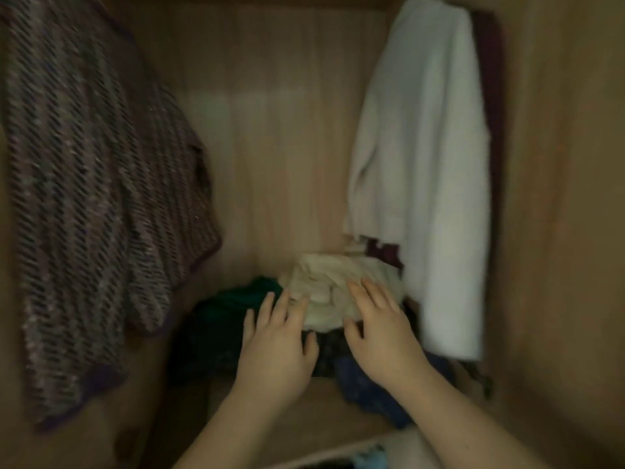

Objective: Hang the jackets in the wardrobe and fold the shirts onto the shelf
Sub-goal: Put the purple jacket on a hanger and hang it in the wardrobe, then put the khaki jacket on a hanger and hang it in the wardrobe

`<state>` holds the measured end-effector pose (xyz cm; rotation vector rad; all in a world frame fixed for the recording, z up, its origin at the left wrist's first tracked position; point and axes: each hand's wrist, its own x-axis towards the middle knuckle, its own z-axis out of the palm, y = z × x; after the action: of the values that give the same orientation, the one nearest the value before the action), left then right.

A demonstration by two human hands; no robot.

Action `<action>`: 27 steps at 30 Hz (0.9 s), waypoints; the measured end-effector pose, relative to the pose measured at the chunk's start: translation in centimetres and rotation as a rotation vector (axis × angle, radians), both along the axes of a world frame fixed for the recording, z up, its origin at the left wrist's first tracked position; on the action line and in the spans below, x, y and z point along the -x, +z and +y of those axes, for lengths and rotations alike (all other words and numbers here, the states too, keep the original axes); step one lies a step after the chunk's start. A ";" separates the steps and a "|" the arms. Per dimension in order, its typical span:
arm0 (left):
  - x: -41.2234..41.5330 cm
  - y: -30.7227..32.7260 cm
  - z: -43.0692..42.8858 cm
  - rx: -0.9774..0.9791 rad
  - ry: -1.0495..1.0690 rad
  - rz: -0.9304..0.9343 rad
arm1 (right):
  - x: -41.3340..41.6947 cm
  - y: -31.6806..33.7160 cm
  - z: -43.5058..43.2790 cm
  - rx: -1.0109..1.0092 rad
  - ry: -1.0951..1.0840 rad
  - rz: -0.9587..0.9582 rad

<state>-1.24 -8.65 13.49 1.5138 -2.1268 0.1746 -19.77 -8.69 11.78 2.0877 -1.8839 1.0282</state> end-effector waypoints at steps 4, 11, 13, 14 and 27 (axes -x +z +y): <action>4.2 -4.2 5.0 -0.098 -0.167 -0.015 | 4.1 -3.6 10.3 -0.100 -0.161 0.041; 10.7 -12.0 15.7 -0.248 -0.364 -0.072 | 9.8 -9.2 27.6 -0.214 -0.430 0.001; 12.5 -13.6 19.2 -0.296 -0.409 -0.091 | 10.9 -11.0 32.0 -0.240 -0.498 -0.026; 13.5 -14.6 21.1 -0.328 -0.438 -0.101 | 11.7 -12.1 34.2 -0.245 -0.528 -0.045; 35.0 -22.5 58.1 -0.400 -1.075 -0.311 | 21.9 -22.1 77.2 -0.410 -1.049 -0.173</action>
<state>-36.25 49.48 -8.99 0.3234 -3.0375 -0.4456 -41.70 68.51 -10.35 0.7936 -2.8889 0.5714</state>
